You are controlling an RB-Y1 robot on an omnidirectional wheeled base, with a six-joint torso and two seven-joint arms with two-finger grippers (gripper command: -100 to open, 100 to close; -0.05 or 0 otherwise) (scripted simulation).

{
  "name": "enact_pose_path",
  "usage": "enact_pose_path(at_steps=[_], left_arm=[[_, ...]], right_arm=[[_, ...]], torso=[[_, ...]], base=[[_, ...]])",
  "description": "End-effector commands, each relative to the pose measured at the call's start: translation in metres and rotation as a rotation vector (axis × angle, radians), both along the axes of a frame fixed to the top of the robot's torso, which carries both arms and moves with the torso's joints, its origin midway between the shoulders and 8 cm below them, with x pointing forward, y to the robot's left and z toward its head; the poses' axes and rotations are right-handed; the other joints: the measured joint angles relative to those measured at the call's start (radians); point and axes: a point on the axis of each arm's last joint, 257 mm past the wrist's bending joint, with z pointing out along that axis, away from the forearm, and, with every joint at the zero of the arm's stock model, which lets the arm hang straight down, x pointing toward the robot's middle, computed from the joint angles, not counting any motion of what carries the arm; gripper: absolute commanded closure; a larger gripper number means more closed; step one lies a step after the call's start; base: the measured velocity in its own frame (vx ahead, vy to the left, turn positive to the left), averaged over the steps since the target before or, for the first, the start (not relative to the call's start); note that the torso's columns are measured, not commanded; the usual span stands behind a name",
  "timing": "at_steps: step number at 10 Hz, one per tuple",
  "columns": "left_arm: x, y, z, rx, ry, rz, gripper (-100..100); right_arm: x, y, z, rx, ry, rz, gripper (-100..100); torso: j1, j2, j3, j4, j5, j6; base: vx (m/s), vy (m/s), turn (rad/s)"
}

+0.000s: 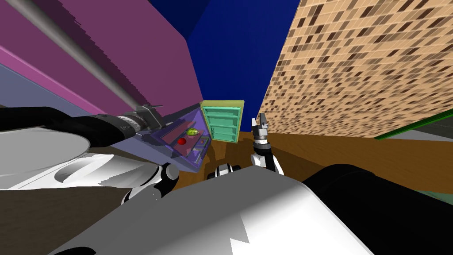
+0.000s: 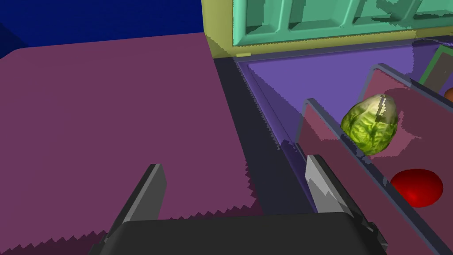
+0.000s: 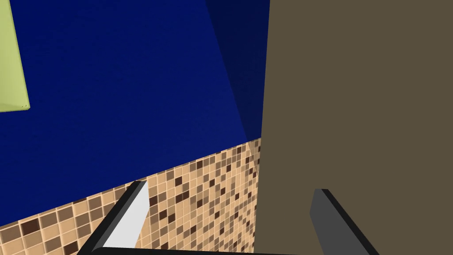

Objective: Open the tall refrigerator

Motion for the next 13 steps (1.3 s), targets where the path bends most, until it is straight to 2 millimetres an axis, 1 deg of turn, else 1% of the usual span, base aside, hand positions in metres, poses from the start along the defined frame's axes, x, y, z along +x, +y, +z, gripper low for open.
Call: enact_pose_path(at_steps=[1, 3, 4, 5, 6, 7, 8, 9, 10, 11, 12, 13], left_arm=[[-0.004, -0.005, 0.01, 0.01, -0.034, -0.015, -100], [-0.008, -0.011, 0.015, 0.02, -0.051, -0.032, -100], [-0.006, -0.019, 0.008, 0.023, -0.029, -0.055, -100], [-0.009, -0.025, 0.011, 0.049, -0.022, -0.068, -100], [-0.011, -0.025, 0.014, 0.058, -0.022, -0.068, -100], [-0.01, -0.026, 0.01, 0.053, -0.019, -0.073, -100], [-0.007, -0.024, 0.007, 0.033, -0.023, -0.068, 100], [-0.009, -0.026, 0.007, 0.044, -0.016, -0.073, 100], [-0.009, -0.017, 0.006, 0.045, -0.012, -0.041, 100], [-0.01, -0.006, 0.007, 0.048, -0.012, -0.005, 100], [-0.01, -0.006, 0.007, 0.048, -0.012, -0.005, 100], [-0.012, 0.005, 0.009, 0.051, -0.012, 0.03, 100]], right_arm=[[0.0, 0.0, 0.0, 0.0, 0.0, 0.0, 0], [0.0, 0.0, 0.0, 0.0, 0.0, 0.0, 0], [0.0, 0.0, 0.0, 0.0, 0.0, 0.0, 0], [0.0, 0.0, 0.0, 0.0, 0.0, 0.0, 0], [0.0, 0.0, 0.0, 0.0, 0.0, 0.0, 0], [0.0, 0.0, 0.0, 0.0, 0.0, 0.0, 0], [0.0, 0.0, 0.0, 0.0, 0.0, 0.0, 0], [0.0, 0.0, 0.0, 0.0, 0.0, 0.0, 0], [0.0, 0.0, 0.0, 0.0, 0.0, 0.0, 0], [0.0, 0.0, 0.0, 0.001, 0.0, 0.0, 0], [0.0, 0.0, 0.0, 0.001, 0.0, 0.0, 0], [0.0, 0.0, 0.0, 0.001, 0.0, 0.0, 0]], torso=[[0.007, 0.001, 0.0, 0.001, 0.002, -0.002], [0.017, 0.002, 0.001, 0.001, 0.007, -0.004], [0.02, 0.001, 0.0, 0.002, 0.009, -0.008], [0.015, 0.001, 0.0, 0.001, 0.008, -0.006], [0.005, -0.005, -0.003, -0.002, 0.003, 0.0], [-0.004, -0.009, -0.006, -0.005, -0.001, 0.005], [-0.006, -0.009, -0.006, -0.007, -0.002, 0.009], [0.0, -0.005, -0.003, -0.006, 0.0, 0.008], [-0.001, -0.003, -0.002, -0.004, 0.0, 0.005], [-0.011, -0.004, -0.002, -0.003, -0.003, 0.005], [-0.02, -0.005, -0.002, -0.003, -0.007, 0.007], [-0.014, -0.002, 0.0, -0.004, -0.005, 0.007]], base=[[-0.074, 0.185, -0.015], [-0.019, 0.15, -0.04], [-0.005, 0.015, -0.066], [0.088, -0.086, -0.094], [0.135, -0.125, -0.017], [0.042, -0.056, 0.045], [-0.075, 0.052, 0.042], [-0.055, 0.025, -0.016], [0.013, -0.162, 0.01], [0.07, -0.314, 0.069], [0.064, -0.275, 0.028], [0.07, -0.27, 0.011]])
